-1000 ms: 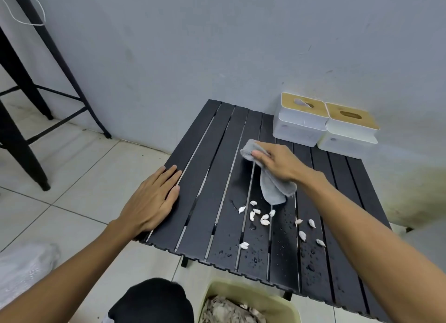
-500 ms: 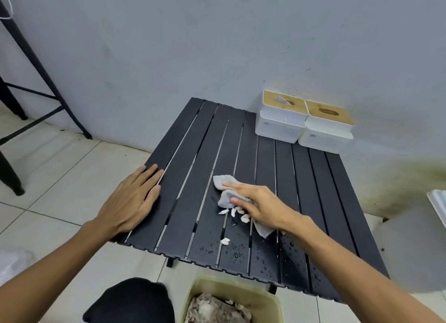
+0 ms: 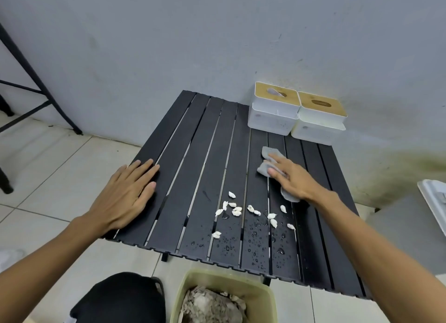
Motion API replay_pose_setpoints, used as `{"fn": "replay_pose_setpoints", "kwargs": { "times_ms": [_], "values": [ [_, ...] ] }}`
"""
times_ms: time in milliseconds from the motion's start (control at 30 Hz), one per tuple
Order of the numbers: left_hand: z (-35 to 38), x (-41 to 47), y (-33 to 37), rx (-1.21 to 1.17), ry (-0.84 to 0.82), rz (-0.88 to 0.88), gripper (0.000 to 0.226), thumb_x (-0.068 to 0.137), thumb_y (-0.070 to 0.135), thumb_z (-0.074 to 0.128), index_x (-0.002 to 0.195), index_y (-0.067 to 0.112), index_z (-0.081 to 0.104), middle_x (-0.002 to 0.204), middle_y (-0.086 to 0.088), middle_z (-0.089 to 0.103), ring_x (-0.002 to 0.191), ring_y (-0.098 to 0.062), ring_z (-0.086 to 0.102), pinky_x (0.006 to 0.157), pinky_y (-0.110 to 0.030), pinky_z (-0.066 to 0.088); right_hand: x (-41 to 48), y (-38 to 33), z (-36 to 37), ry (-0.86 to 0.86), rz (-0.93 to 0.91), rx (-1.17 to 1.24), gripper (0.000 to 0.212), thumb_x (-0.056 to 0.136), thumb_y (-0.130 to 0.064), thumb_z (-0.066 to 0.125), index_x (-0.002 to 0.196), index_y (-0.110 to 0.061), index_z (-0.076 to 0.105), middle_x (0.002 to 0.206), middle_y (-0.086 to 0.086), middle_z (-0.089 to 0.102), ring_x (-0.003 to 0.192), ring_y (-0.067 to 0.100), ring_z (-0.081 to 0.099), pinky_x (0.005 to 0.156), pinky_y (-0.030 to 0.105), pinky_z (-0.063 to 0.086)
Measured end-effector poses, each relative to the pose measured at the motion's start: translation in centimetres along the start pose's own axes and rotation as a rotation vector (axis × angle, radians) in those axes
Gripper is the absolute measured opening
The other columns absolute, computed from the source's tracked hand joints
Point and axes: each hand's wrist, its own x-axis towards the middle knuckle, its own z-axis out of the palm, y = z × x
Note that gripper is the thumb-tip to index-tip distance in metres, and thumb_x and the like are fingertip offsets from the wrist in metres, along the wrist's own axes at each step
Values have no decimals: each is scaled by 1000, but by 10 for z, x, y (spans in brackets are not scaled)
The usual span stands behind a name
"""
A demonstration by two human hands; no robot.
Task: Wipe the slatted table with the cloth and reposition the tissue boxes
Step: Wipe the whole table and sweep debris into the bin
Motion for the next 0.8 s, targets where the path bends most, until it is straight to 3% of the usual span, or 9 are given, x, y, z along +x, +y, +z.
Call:
{"fn": "replay_pose_setpoints", "kwargs": {
  "times_ms": [100,200,300,533,600,700,800],
  "values": [
    [2,-2,15,-31,-15,43,65,96,52,12,153,25,32,160,6,26,150,-17,18,121,-35,8,-17,-8,12,44,-116,8,39,105,-35,44,141,-24,57,156,-5,41,144,12,33,113,22,19],
    [9,-5,29,-50,-40,64,65,97,53,12,153,26,32,161,4,22,151,-18,14,122,-36,8,-41,-14,17,45,-79,69,47,104,-44,40,147,-28,48,157,-16,36,148,7,27,121,32,21],
    [11,-6,33,-21,-34,60,65,97,53,12,152,25,33,161,2,24,150,-21,15,122,-38,11,-69,-30,27,51,-69,106,50,105,-41,39,152,-23,42,157,-14,36,148,5,25,123,32,19],
    [8,-6,35,-10,-43,46,66,97,53,11,152,25,34,161,0,27,149,-23,19,121,-39,14,-114,-78,47,107,-23,233,48,107,-37,39,153,-21,39,156,-14,35,139,-15,16,118,12,9],
    [8,-6,35,-4,-46,45,66,97,52,11,152,24,35,160,-1,28,149,-25,20,120,-40,15,-124,-85,49,90,-10,293,49,106,-39,40,152,-22,40,155,-14,37,141,-12,22,122,20,17],
    [7,-6,35,-5,-52,43,67,96,52,12,151,22,36,160,-3,29,148,-26,21,120,-42,16,-128,-85,40,132,19,360,49,106,-43,39,152,-27,42,150,-6,50,138,8,46,116,31,36],
    [6,-9,39,-15,-52,50,68,96,53,13,152,21,35,161,-1,27,149,-25,19,121,-41,15,-115,-77,26,242,83,342,49,106,-44,37,152,-28,41,154,-3,45,139,12,43,116,35,35]
  ]
}}
